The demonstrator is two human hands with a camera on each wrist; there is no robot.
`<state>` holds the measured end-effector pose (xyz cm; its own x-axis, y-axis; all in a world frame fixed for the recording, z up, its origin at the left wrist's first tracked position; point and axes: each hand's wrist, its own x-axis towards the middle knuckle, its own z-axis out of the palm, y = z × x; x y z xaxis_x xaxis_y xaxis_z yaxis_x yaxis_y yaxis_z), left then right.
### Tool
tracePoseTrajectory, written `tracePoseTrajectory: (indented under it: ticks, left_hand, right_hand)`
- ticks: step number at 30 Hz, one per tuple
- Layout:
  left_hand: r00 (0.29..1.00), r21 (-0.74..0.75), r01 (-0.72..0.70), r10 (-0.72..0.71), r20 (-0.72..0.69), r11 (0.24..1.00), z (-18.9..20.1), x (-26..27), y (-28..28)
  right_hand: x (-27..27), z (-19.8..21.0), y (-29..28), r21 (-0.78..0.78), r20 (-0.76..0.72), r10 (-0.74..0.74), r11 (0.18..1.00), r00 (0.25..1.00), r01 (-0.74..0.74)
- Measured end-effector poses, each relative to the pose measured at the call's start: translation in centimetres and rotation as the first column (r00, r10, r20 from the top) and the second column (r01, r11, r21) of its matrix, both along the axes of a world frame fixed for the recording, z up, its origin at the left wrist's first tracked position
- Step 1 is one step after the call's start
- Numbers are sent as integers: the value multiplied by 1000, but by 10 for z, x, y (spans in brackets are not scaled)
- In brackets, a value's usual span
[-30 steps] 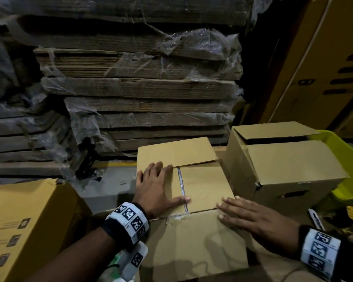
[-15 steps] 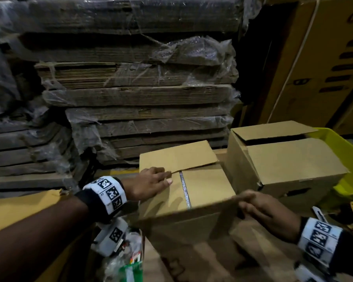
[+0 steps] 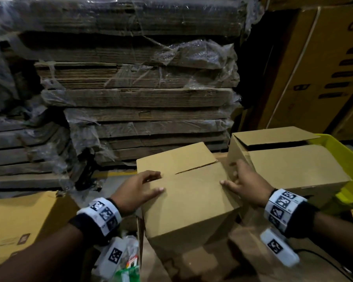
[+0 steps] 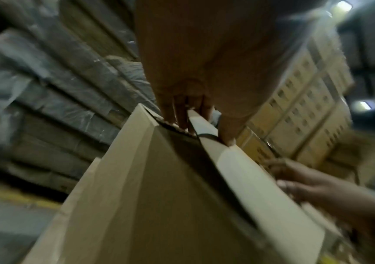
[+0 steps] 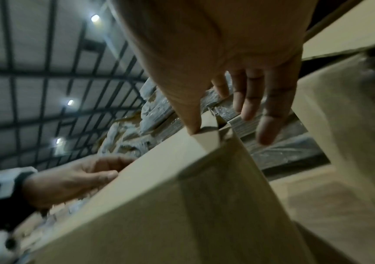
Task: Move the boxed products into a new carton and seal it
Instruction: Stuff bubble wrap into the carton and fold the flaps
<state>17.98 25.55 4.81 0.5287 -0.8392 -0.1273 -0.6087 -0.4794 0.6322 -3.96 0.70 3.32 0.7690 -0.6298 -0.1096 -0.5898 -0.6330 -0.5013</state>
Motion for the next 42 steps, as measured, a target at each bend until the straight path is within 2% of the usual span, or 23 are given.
tracePoseTrajectory:
  ticks: [2,5,8,11,14,16,18,24,26,28,30,31,32,33,36,39,42]
  left_hand:
    - [972,-40,4,5,234,999,-14,-1,-4]
    - [959,-90,37,-10,283,995,-30,3,-6]
    - [950,-28,23,-13,311,999,-43,7,-6]
    - [964,-32,-34,41,262,999,-55,12,-3]
    - [994,-112,-98,104,45,989,-66,5,0]
    - [985,-214,-157,138,-102,964,-72,-8,0]
    - [975,-280,-206,173,-139,938,-73,-17,-2]
    - [975,-238,-185,148,-164,953,-72,-48,-1]
    - [982,-221,-174,151,-114,960,-73,-65,-2]
    - [982,-127,-177,185,47,976,-71,-77,-6]
    - [913,43,-178,149,381,983,-66,-81,-16]
    - [856,107,-166,90,509,980,-60,-82,-22]
    - [816,145,-145,36,577,979,-54,-83,-29]
    - [800,176,-116,-13,600,977,-48,-84,-35]
    - [833,274,11,-160,529,962,-39,-81,-49]
    - [812,324,162,-312,493,932,-37,-72,-58]
    - [809,266,200,-312,498,943,-43,-69,-59]
  right_hand:
    - [10,-2,-6,-151,-68,100,982,993,-109]
    - [31,-2,-16,-258,-80,394,879,916,-401]
    - [52,-7,-23,-221,-199,492,820,848,-528]
    - [62,-13,-28,-60,-190,509,847,839,-528]
    - [55,-18,-30,4,-40,475,880,879,-475]
    - [47,-22,-26,1,43,435,900,900,-435]
    - [40,-28,-21,11,110,394,917,912,-398]
    - [2,-22,-14,14,137,334,941,932,-339]
    - [-14,-18,-11,11,51,328,944,943,-329]
    - [-24,-13,-4,-71,-64,332,939,941,-336]
    - [-23,-7,2,-226,-140,358,896,923,-381]
    - [-21,-4,4,-301,-169,380,859,909,-415]
    - [-18,-3,5,-346,-197,408,822,891,-453]
    - [-15,-2,5,-354,-224,435,797,872,-489]
    - [-7,-4,7,-291,-278,483,782,830,-552]
    - [-2,-8,5,-334,-282,513,740,811,-584]
    - [0,-12,0,-367,-305,541,693,784,-621]
